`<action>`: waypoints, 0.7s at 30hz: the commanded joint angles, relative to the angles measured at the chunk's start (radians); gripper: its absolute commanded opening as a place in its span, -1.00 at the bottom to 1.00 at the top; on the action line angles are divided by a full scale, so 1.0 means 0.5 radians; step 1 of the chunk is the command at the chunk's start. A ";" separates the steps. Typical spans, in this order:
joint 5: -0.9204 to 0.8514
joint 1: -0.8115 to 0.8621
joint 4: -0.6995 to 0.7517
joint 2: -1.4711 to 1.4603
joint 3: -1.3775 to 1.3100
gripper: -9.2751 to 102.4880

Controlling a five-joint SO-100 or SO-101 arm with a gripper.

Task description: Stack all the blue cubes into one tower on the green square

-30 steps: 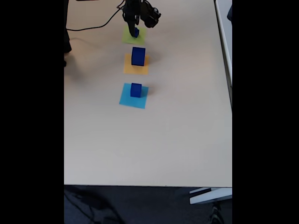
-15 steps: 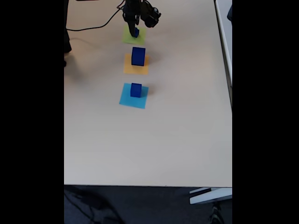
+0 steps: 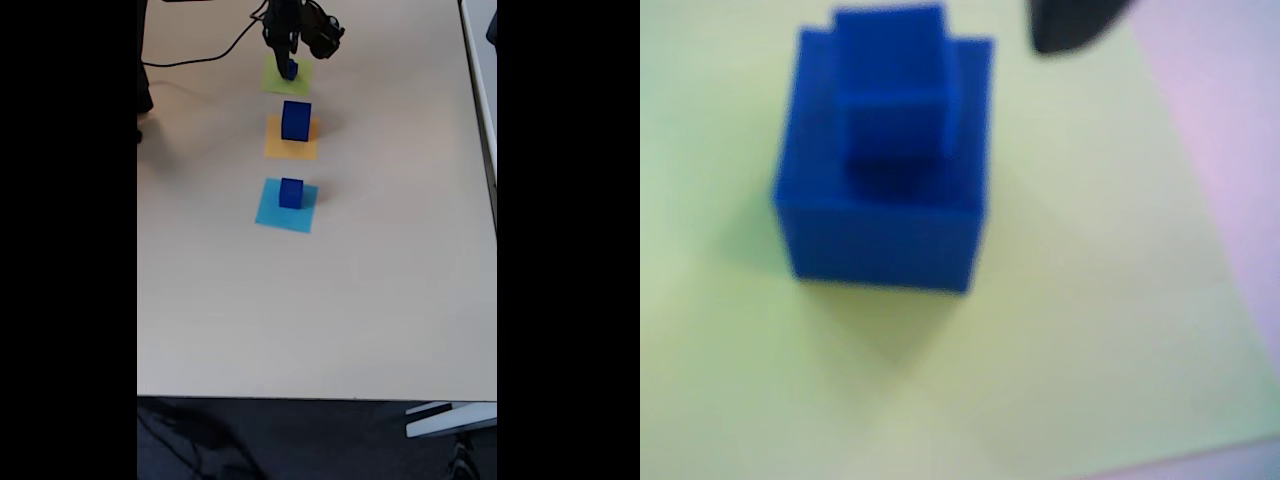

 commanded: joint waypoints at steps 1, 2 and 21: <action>-0.012 0.000 -0.037 0.040 0.000 -0.38; -0.009 0.000 -0.037 0.040 0.000 -0.38; -0.012 -0.006 -0.086 0.015 0.037 -0.40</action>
